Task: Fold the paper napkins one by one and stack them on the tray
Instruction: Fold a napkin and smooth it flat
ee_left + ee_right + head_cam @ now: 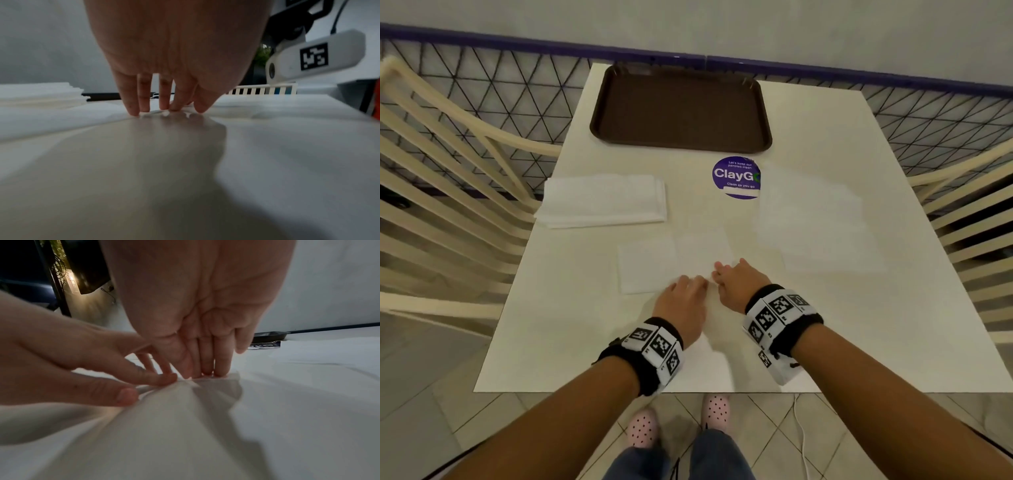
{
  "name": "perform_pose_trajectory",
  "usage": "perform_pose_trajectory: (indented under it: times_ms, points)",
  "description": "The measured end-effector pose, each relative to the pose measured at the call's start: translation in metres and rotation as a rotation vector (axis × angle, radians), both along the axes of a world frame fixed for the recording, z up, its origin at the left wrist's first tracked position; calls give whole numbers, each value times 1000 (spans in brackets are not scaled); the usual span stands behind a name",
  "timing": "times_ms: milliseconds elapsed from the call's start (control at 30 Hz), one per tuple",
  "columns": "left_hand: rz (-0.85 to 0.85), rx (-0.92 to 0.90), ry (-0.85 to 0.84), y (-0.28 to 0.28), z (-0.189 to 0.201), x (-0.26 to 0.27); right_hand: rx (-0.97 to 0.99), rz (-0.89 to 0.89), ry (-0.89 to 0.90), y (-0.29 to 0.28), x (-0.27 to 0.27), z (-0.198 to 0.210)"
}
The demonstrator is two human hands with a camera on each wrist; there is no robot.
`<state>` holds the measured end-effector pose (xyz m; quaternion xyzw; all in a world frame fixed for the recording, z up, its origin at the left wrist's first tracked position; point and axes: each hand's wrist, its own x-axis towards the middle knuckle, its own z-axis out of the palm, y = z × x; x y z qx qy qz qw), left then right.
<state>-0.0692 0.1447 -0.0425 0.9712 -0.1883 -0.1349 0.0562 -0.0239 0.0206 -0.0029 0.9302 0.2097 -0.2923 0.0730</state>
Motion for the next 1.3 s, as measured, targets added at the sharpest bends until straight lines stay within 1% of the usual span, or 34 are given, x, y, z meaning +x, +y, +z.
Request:
perform_pose_trajectory:
  times_ms: [67,200,267,300,333,433,467,567,600,667,733,833,933,1033,1100,1233,1300]
  points:
    - [4,63,-10,10,-2,0,-1,-9,-2,0,2,4]
    - [-45,185,-42,36,7,-3,28,-81,-4,3,9,11]
    - [-10,177,-68,51,7,-5,30,-84,-12,6,14,12]
    - [29,138,-58,58,11,-5,26,-72,-17,7,17,13]
    - [33,138,-50,64,12,-6,26,-58,-19,8,19,13]
    - [23,151,-139,78,2,-8,40,6,-26,10,24,14]
    - [11,164,-156,78,5,-7,40,39,-32,10,25,14]
    - [4,187,-63,70,16,3,28,160,-41,14,27,12]
    - [33,187,-82,64,24,7,27,194,-43,15,27,12]
    - [102,144,-23,54,29,18,25,244,-45,18,29,12]
    - [117,211,86,50,29,27,24,277,-39,21,30,15]
    - [103,280,109,39,31,35,-2,338,-45,25,28,15]
    - [156,324,165,27,31,37,-48,418,-81,27,21,13]
    - [260,290,204,21,29,32,-57,434,-123,22,18,7]
    - [289,257,205,19,27,29,-34,421,-159,17,21,8]
    - [282,271,188,20,32,30,65,387,-221,2,32,18]
    - [244,247,143,26,40,36,122,370,-294,-1,42,34]
